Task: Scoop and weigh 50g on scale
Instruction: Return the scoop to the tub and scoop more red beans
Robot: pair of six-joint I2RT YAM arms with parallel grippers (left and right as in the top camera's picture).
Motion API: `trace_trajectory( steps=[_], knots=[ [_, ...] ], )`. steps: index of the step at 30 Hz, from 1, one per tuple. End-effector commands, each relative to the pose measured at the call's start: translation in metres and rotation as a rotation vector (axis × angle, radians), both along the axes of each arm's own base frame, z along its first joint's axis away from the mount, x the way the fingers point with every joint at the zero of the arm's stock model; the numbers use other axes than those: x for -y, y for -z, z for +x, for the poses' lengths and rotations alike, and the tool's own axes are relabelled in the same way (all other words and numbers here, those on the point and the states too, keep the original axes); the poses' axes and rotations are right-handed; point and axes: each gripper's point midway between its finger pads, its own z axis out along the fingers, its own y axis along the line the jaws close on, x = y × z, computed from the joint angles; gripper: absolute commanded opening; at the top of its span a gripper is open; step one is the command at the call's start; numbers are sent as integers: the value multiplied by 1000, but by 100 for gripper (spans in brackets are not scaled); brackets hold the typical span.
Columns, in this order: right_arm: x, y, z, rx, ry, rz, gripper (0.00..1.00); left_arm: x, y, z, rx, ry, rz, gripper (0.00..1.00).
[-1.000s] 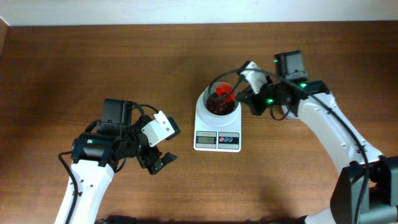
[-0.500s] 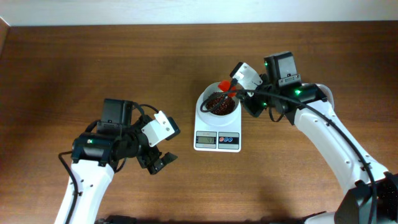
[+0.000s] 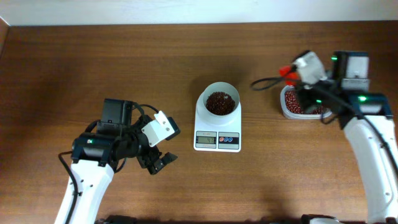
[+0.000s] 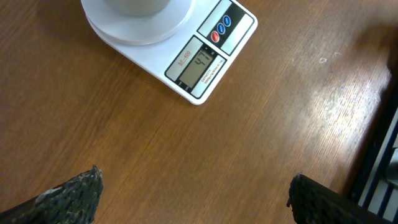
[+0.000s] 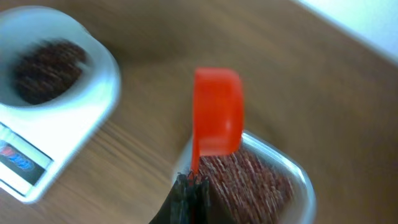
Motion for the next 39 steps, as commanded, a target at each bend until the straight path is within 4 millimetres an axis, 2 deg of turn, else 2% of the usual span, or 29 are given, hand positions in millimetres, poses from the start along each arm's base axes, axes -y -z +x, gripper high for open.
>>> trace_trajectory(
  steps=[1, 2, 7, 9, 14, 16, 18, 21, 25, 27, 29, 30, 33, 36, 39],
  knots=[
    [34, 18, -10, -93, 91, 3, 4, 1, 0, -1, 1, 14, -11, 99],
    [45, 31, -15, -148, 124, 12, 4, 1, 0, -1, 1, 14, -11, 99],
    [73, 82, -21, -321, 202, -79, 4, 1, 0, -1, 1, 14, -11, 99],
    [73, 96, -20, -356, 198, -73, 4, 1, 0, -1, 1, 14, -11, 99],
    [82, 107, -17, -374, 221, -117, 4, 1, 0, -1, 1, 14, -11, 99],
    [77, 117, -18, -404, 205, -88, 4, 1, 0, -1, 1, 14, -11, 99],
    [62, 124, -20, -433, 167, -9, 4, 1, 0, -1, 1, 14, -11, 99],
    [40, 122, -21, -441, 115, 114, 4, 1, 0, -1, 1, 14, -11, 99],
    [46, 120, -20, -462, 254, 201, 4, 1, 0, -1, 1, 14, -11, 99],
    [48, 112, -17, -442, 258, 312, 4, 1, 0, -1, 1, 14, -11, 99],
    [60, 104, -17, -419, 286, 409, 4, 1, 0, -1, 1, 14, -11, 99],
    [73, 103, -19, -416, 337, 444, 4, 1, 0, -1, 1, 14, -11, 99],
    [85, 87, -19, -370, 367, 619, 4, 1, 0, -1, 1, 14, -11, 99],
    [108, 84, -26, -372, 482, 698, 4, 1, 0, -1, 1, 14, -11, 99],
    [108, 72, -27, -350, 469, 804, 4, 1, 0, -1, 1, 14, -11, 99]
  ],
)
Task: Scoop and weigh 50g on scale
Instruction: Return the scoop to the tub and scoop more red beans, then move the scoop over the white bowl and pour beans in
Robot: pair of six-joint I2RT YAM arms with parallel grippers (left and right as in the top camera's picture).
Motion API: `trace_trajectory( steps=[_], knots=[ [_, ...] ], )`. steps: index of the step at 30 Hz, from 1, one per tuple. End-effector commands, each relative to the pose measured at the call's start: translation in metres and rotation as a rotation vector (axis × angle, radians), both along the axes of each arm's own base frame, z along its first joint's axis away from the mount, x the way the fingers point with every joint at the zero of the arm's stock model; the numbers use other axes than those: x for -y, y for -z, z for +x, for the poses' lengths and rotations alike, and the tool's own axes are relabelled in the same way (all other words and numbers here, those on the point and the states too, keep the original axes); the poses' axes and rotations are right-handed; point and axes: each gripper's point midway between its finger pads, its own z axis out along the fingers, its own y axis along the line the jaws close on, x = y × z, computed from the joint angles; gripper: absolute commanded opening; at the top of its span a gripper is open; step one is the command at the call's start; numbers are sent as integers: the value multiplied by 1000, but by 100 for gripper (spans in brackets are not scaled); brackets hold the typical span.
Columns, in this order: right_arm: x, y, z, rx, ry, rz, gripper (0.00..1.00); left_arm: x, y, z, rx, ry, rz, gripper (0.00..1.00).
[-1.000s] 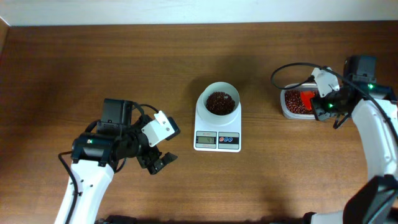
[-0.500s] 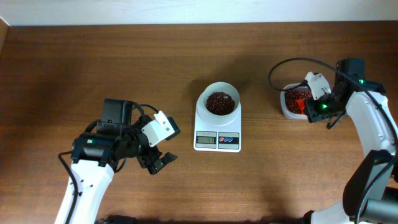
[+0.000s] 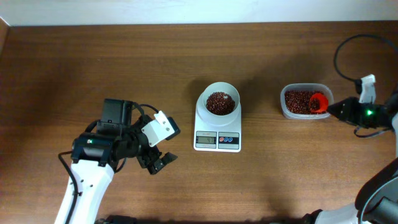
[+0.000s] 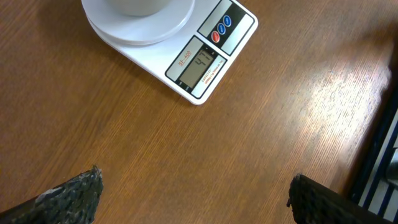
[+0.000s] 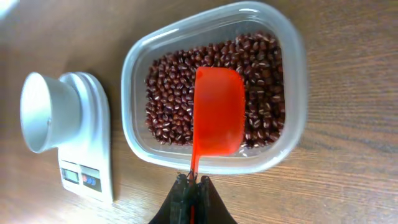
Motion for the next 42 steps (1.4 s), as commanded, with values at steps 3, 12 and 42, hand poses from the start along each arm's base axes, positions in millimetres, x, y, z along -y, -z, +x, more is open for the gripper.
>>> trace_trajectory(
  steps=[3, 12, 42],
  knots=[
    [-14, -25, 7, 102, 0, 189, 4, 1, 0, -1, 1, 14, -11, 99],
    [-52, -55, 12, 186, -82, 381, 4, 1, 0, -1, 1, 14, -11, 99],
    [-259, -34, 33, 467, -845, -31, 4, 1, 0, -1, 1, 14, -11, 99]
  ],
)
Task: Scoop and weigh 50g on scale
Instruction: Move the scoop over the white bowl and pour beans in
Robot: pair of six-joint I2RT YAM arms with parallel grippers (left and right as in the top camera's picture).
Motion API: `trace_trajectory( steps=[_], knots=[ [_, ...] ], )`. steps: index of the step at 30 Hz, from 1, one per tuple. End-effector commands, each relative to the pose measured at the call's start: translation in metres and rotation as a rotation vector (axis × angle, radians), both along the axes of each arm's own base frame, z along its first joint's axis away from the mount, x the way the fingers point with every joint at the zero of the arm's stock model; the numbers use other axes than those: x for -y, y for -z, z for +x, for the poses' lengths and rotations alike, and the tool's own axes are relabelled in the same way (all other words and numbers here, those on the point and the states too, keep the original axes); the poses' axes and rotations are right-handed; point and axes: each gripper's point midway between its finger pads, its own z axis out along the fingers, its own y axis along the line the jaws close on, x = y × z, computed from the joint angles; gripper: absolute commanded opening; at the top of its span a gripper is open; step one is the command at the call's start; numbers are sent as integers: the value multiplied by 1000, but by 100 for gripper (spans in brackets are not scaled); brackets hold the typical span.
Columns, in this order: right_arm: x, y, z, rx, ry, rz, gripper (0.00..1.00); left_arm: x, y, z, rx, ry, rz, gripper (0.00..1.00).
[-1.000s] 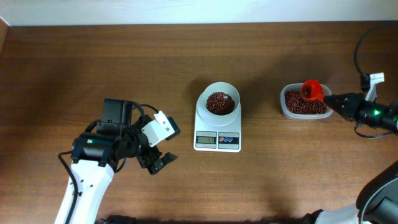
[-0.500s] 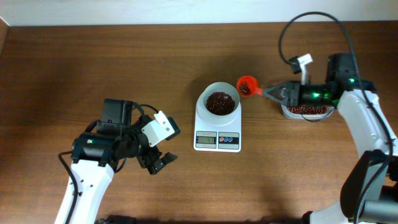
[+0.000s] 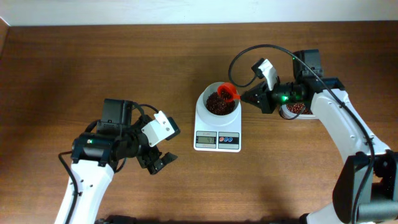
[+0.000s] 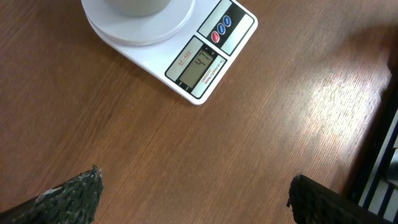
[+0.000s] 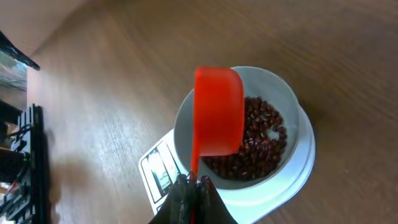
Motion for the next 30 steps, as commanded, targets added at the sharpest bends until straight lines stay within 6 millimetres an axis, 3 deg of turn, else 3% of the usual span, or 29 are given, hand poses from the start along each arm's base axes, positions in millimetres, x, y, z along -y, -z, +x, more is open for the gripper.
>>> trace_trajectory(
  steps=[1, 3, 4, 7, 24, 30],
  knots=[
    [8, 10, 10, 34, 35, -84, 4, 1, 0, -1, 1, 14, -11, 99],
    [-8, -9, 1, 57, -48, 47, 4, 1, 0, -1, 1, 14, -11, 99],
    [-1, 0, 9, 78, -15, -28, 4, 1, 0, -1, 1, 14, -11, 99],
    [-15, -14, -1, 78, -77, 71, 4, 1, 0, -1, 1, 14, -11, 99],
    [-13, -11, -1, 67, -69, 57, 4, 1, 0, -1, 1, 14, -11, 99],
    [-13, -13, -3, -83, 15, 109, 4, 1, 0, -1, 1, 14, -11, 99]
  ],
)
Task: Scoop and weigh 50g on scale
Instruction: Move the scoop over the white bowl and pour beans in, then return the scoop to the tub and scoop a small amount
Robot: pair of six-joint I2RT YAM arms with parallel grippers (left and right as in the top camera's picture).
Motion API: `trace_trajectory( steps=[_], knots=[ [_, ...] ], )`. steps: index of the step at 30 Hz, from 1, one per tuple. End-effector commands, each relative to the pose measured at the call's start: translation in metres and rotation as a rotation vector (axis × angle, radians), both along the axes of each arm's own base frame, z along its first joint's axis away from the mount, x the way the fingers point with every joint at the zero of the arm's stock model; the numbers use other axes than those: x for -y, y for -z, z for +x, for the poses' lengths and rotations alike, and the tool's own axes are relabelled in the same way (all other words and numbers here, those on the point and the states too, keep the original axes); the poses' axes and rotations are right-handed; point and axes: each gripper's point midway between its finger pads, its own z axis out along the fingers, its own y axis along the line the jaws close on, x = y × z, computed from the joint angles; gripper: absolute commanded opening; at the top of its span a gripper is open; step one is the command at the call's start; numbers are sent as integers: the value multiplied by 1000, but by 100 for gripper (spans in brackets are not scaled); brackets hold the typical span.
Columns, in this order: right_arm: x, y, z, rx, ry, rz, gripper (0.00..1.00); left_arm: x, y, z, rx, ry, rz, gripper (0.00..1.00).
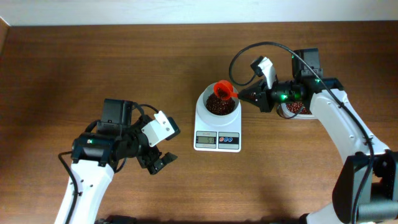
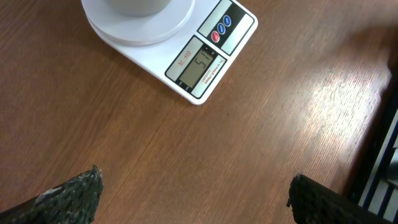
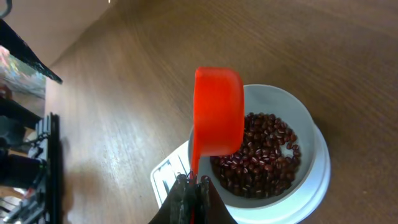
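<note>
A white scale (image 1: pixel 217 134) at the table's middle carries a white cup (image 1: pixel 218 99) part full of dark red beans (image 3: pixel 264 152). My right gripper (image 3: pixel 193 182) is shut on the handle of an orange scoop (image 1: pixel 223 91), whose bowl hangs over the cup's far rim with beans in it. In the left wrist view the scale (image 2: pixel 186 43) shows its display, reading about 5 as far as I can make out. My left gripper (image 2: pixel 193 196) stands open over bare wood, left of the scale, with nothing between its fingers.
A clear tub of red beans (image 1: pixel 297 109) sits right of the scale, mostly hidden behind my right arm. A black cable loops above that arm. Bare wooden table (image 1: pixel 93 56) lies all around.
The scoop has shifted slightly toward the cup's far left rim and its bowl shows beans from above. The scale's reading has changed. My left arm has not moved.
My right gripper held the scoop above the bean tub, then inside the tub on the beans. Then it held the scoop over the cup on the scale, where it still is. My left gripper stayed open and still throughout.
</note>
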Motion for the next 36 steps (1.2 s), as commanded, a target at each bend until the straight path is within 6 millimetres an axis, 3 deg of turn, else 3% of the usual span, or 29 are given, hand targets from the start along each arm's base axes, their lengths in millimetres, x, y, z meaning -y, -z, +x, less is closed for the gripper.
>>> trace_trajectory(
  steps=[1, 7, 9, 15, 18, 20, 23, 26, 27, 29, 31, 33, 36],
  knots=[
    [-2, -3, -2, -105, 43, 48, 4, 1, 0, -1, 1, 14, -11, 99],
    [8, -18, -2, -147, 49, 157, 4, 1, 0, -1, 1, 14, -11, 99],
    [20, -26, 1, -147, 64, 206, 4, 1, 0, -1, 1, 14, -11, 99],
    [104, -20, 15, -199, 291, 223, 4, 1, 0, -1, 1, 14, -11, 99],
    [163, -11, 17, -227, 459, 206, 4, 1, 0, -1, 1, 14, -11, 99],
    [200, 5, 12, -265, 575, 126, 4, 1, 0, -1, 1, 14, -11, 99],
    [230, 25, -11, -296, 622, 7, 4, 1, 0, -1, 1, 14, -11, 99],
    [244, 28, -10, -279, 658, -41, 4, 1, 0, -1, 1, 14, -11, 99],
    [258, 35, -10, -270, 696, -177, 4, 1, 0, -1, 1, 14, -11, 99],
    [265, 34, -6, -251, 710, -260, 4, 1, 0, -1, 1, 14, -11, 99],
    [256, 23, 2, -207, 685, -313, 4, 1, 0, -1, 1, 14, -11, 99],
    [260, 25, 7, -191, 696, -503, 4, 1, 0, -1, 1, 14, -11, 99],
    [240, 19, 13, -147, 650, -654, 4, 1, 0, -1, 1, 14, -11, 99]
  ],
)
